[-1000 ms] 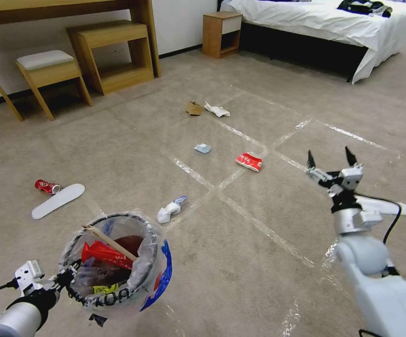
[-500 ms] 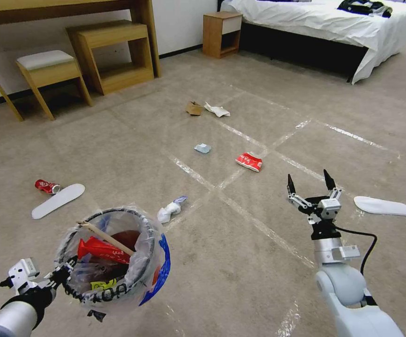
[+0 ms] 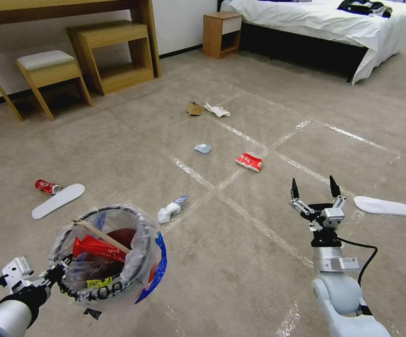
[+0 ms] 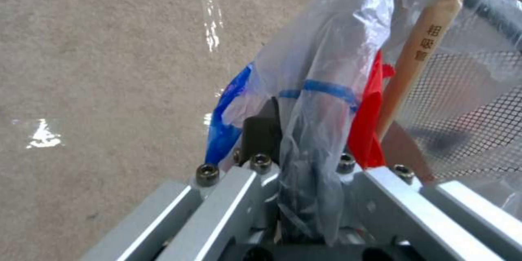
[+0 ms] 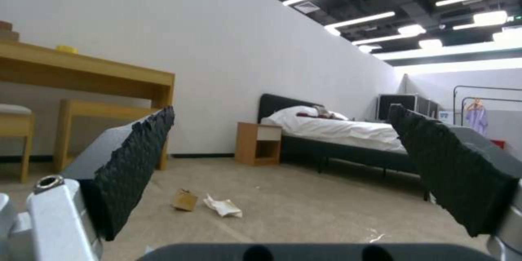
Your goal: Pick up the trash bin and place the garbage on the floor into it.
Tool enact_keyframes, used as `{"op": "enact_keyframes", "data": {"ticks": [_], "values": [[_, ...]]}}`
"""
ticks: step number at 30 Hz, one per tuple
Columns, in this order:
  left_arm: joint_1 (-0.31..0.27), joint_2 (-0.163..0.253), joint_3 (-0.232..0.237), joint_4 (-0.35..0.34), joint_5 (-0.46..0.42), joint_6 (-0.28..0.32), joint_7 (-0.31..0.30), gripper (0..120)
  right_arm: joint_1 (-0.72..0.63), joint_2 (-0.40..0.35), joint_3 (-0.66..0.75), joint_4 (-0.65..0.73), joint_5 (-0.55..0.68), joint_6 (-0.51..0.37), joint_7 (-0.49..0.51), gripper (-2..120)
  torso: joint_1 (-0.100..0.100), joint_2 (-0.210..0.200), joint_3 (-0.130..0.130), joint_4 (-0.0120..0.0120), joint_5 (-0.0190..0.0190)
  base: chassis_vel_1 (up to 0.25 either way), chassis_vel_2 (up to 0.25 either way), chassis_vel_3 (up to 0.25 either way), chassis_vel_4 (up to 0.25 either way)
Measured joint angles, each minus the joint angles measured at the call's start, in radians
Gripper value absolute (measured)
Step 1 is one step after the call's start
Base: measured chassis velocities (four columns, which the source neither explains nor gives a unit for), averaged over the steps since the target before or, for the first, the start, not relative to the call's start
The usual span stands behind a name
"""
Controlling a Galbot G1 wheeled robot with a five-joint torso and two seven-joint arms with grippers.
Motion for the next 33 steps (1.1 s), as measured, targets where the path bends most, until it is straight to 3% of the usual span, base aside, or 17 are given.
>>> {"op": "enact_keyframes", "data": {"ticks": [18,33], "values": [[-0.008,-0.005,0.029,0.012,0.015,0.007,0.012,0,0.017,0.003,0.01,-0.02,0.009,0.017,0.001,100,0.0,0.0,0.0,0.0,0.0001,-0.008,0.008,0.008,-0.009],[-0.022,0.003,0.045,0.032,0.016,0.008,0.014,0,0.038,0.011,0.002,-0.044,0.009,0.023,0.0,100,0.0,0.0,0.0,0.0001,0.0001,-0.127,0.122,0.126,-0.12]]}}
